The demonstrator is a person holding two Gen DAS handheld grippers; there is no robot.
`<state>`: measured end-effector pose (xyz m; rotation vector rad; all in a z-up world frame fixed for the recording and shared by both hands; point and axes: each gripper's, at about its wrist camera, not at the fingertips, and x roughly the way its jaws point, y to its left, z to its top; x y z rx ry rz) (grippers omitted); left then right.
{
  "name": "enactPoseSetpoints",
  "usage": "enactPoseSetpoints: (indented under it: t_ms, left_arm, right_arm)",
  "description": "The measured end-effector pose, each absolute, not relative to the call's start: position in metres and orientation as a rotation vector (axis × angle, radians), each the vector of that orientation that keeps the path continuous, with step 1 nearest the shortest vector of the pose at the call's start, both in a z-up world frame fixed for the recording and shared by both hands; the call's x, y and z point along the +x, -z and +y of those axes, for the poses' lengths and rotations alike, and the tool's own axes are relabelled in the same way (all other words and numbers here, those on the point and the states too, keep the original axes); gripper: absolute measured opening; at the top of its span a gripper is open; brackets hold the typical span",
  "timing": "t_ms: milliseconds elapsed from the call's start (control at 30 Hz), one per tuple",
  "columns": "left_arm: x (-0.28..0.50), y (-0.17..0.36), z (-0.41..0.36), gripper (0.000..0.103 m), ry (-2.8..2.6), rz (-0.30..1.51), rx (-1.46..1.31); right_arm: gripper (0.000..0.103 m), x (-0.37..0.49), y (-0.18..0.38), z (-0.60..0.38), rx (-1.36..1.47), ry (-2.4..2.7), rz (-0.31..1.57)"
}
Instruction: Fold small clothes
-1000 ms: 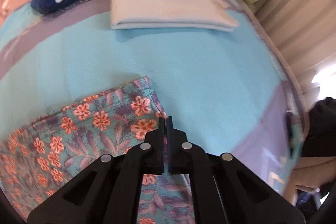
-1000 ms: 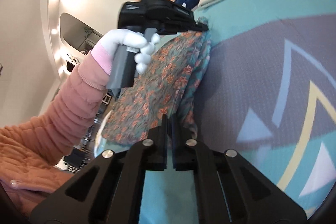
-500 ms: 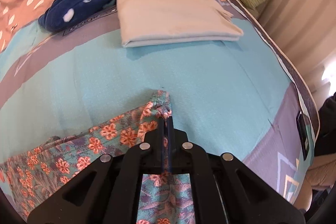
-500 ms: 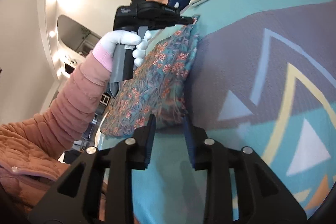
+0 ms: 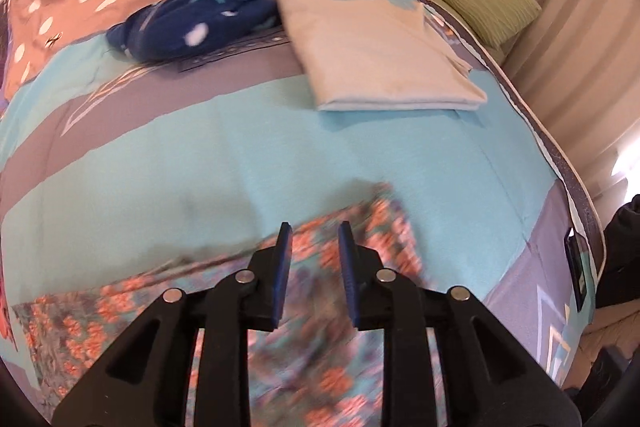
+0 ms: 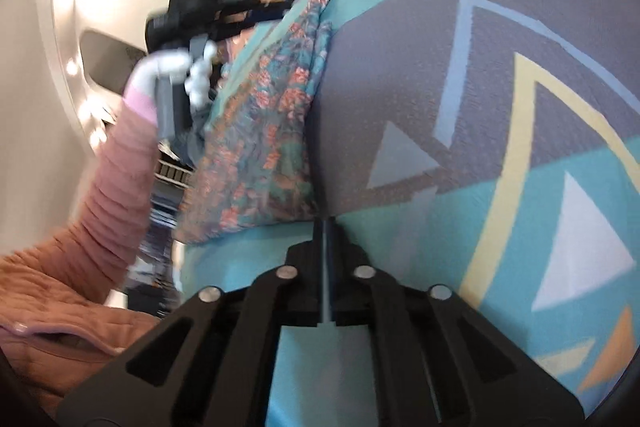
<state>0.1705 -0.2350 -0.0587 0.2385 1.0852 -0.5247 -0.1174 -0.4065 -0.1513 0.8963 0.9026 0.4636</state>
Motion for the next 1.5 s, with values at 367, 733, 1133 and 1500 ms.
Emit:
enactPoseSetpoints:
  t_ms: [367, 733, 1133, 1500]
  left_arm:
    - [0.143, 0.037, -0.112, 0.036, 0.432, 1.014, 0.123]
    - [0.020, 0.011, 0.139, 0.039, 0.200, 0.836, -0.275]
    - [-0.082, 0.085, 0.197, 0.039, 0.334, 0.920, -0.469]
    - [-0.060, 0.092, 0.191, 0.039, 0.425, 0.939, -0.446]
  right_arm:
    - [0.035, -0.095, 0.119, -0.373, 0.732, -0.439, 0.907]
    - [0.035, -0.036, 0.053, -0.292, 0.384, -0.472, 0.882]
    - [0.036, 0.113, 0.030, -0.060, 0.105, -0.673, 1.033]
    - [0.036, 0.216, 0.086, 0.069, -0.042, -0.515, 1.222]
